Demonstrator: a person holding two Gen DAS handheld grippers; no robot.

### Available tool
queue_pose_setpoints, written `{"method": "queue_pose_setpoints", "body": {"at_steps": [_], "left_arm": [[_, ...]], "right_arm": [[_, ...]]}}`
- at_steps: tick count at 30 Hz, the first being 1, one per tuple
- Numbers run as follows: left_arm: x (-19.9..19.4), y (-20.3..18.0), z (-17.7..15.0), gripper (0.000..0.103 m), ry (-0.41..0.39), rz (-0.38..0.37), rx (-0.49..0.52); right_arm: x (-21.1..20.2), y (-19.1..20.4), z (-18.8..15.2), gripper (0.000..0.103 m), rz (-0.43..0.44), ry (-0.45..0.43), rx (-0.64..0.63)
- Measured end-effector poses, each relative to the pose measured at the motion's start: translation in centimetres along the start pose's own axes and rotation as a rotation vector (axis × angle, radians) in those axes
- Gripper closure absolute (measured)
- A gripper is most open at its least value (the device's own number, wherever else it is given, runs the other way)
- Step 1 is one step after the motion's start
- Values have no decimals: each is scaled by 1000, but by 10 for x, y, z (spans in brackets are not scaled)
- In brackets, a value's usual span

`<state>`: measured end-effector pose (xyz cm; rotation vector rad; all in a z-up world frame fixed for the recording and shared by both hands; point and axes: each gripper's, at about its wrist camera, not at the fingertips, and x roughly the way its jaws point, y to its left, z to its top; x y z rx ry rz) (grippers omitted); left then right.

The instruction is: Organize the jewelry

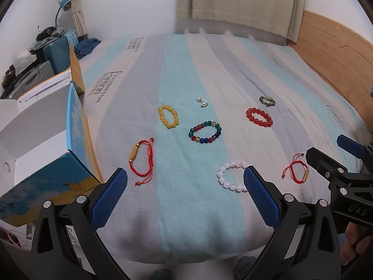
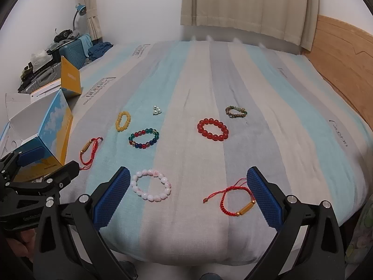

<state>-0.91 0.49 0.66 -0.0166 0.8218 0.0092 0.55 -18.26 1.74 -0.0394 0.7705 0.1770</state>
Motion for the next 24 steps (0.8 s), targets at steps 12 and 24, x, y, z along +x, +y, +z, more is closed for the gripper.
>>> {"method": "queue_pose_setpoints", "body": {"at_steps": [12, 24], "left_arm": [[-1, 0, 0, 6, -3, -1, 5], [0, 5, 1, 6, -16, -42, -27]], "right_arm": [[1, 0, 0, 7, 1, -4, -6], [1, 1, 1, 7, 2, -7, -9]]}}
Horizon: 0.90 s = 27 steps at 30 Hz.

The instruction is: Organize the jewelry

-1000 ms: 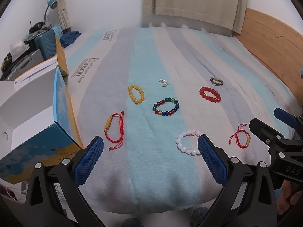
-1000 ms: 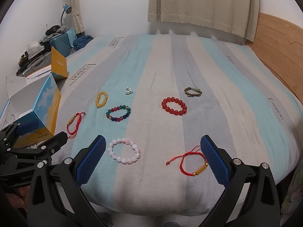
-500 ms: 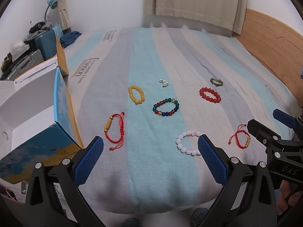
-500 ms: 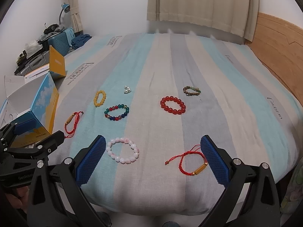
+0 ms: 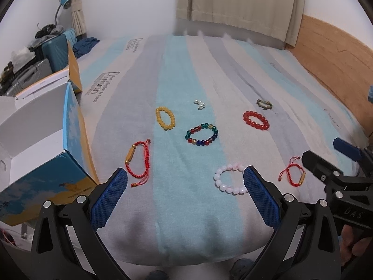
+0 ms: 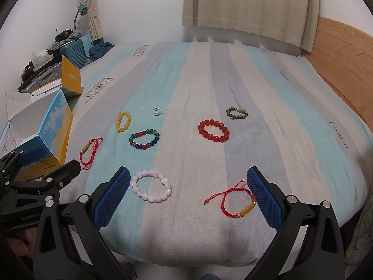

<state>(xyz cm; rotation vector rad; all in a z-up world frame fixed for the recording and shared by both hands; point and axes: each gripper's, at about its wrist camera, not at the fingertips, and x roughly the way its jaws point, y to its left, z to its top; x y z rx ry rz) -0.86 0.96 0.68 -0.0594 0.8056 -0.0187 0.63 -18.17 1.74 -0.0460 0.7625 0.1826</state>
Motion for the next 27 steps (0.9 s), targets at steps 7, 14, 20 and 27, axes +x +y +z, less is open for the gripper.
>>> {"method": "queue_pose_setpoints", "body": {"at_steps": [7, 14, 20, 27], "left_arm": [[1, -1, 0, 6, -5, 7, 7], [1, 1, 3, 6, 12, -20, 2], [-2, -1, 3, 6, 3, -8, 18], [7, -1, 18, 6, 28, -17, 46]], "right_arm": [[0, 1, 0, 7, 0, -2, -1], [0, 1, 0, 7, 1, -2, 1], [0, 1, 1, 7, 1, 0, -3], [9, -18, 17, 7, -25, 62, -16]]}}
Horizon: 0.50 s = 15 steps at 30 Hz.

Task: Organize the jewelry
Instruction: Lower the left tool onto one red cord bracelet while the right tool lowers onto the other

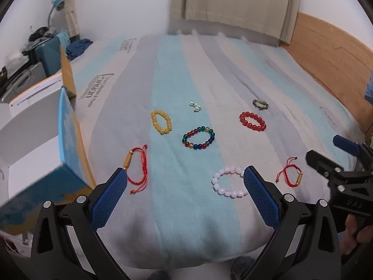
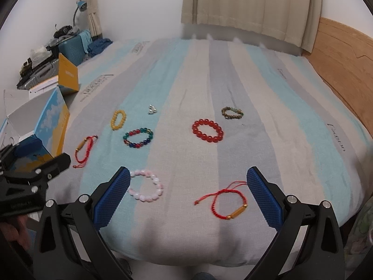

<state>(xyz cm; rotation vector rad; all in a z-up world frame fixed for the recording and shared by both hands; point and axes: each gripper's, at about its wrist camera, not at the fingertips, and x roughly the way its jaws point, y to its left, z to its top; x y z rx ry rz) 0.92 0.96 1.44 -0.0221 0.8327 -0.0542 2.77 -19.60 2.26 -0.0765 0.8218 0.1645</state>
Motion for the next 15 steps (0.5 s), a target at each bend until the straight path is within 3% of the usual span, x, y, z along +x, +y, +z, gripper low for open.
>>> {"method": "queue_pose_setpoints", "body": {"at_steps": [6, 10, 15], "left_arm": [[5, 6, 52, 6, -33, -2, 31], [35, 12, 73, 6, 49, 0, 61], [67, 21, 65, 6, 129, -32, 35]], "right_arm": [[13, -27, 36, 7, -30, 75, 53], [33, -36, 43, 7, -16, 160, 72], [60, -45, 36, 7, -23, 240, 89]]}}
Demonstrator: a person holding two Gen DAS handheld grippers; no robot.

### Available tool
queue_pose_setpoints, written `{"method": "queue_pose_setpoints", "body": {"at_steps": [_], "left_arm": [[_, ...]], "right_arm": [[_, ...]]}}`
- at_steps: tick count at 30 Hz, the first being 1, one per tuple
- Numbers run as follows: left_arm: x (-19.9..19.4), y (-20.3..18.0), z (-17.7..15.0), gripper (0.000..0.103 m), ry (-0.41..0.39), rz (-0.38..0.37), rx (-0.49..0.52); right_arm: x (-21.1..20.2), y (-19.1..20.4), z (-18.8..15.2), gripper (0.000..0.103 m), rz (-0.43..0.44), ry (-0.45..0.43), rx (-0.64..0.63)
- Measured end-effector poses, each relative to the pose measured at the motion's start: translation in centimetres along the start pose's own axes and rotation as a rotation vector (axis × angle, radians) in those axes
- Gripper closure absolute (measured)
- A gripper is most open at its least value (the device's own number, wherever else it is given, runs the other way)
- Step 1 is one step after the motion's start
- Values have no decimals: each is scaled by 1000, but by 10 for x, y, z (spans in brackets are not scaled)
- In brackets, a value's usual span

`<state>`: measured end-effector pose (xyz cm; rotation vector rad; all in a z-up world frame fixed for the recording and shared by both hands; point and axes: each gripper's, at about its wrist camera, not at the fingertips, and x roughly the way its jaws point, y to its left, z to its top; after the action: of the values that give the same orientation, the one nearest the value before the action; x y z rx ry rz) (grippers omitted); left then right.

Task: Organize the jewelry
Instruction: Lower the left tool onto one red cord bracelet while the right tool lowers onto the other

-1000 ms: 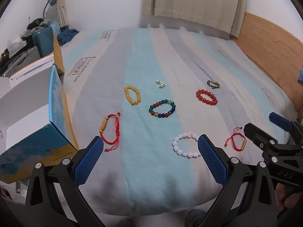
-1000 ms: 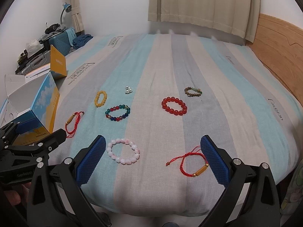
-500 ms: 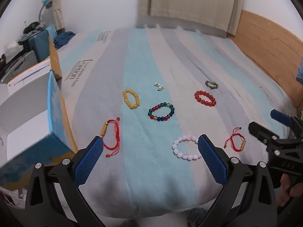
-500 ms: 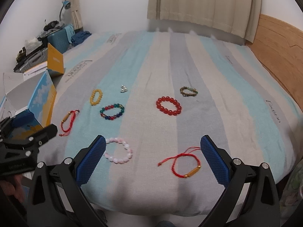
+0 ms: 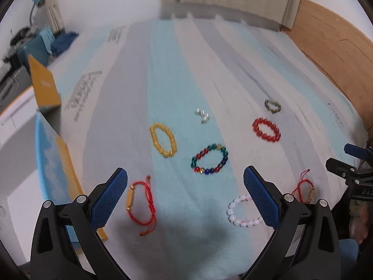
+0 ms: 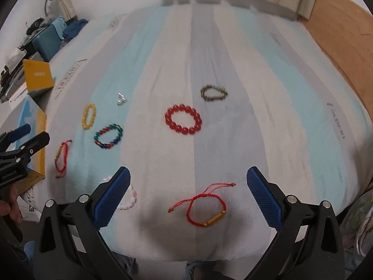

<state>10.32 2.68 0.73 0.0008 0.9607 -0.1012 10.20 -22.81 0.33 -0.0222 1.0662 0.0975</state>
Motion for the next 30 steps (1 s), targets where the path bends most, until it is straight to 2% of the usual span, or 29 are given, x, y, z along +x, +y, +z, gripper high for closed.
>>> {"method": "queue_pose_setpoints", "body": {"at_steps": [6, 10, 22, 30], "left_arm": [[35, 9, -19, 6, 97, 13, 13], [48, 19, -27, 6, 136, 42, 13], [79, 42, -31, 6, 182, 154, -14], [108, 56, -30, 6, 249, 181, -45]], "right_arm": [[34, -17, -15, 7, -14, 79, 43], [44, -23, -23, 7, -12, 101, 56], [66, -26, -36, 8, 23, 173, 58], [78, -26, -36, 10, 60, 216, 57]]}}
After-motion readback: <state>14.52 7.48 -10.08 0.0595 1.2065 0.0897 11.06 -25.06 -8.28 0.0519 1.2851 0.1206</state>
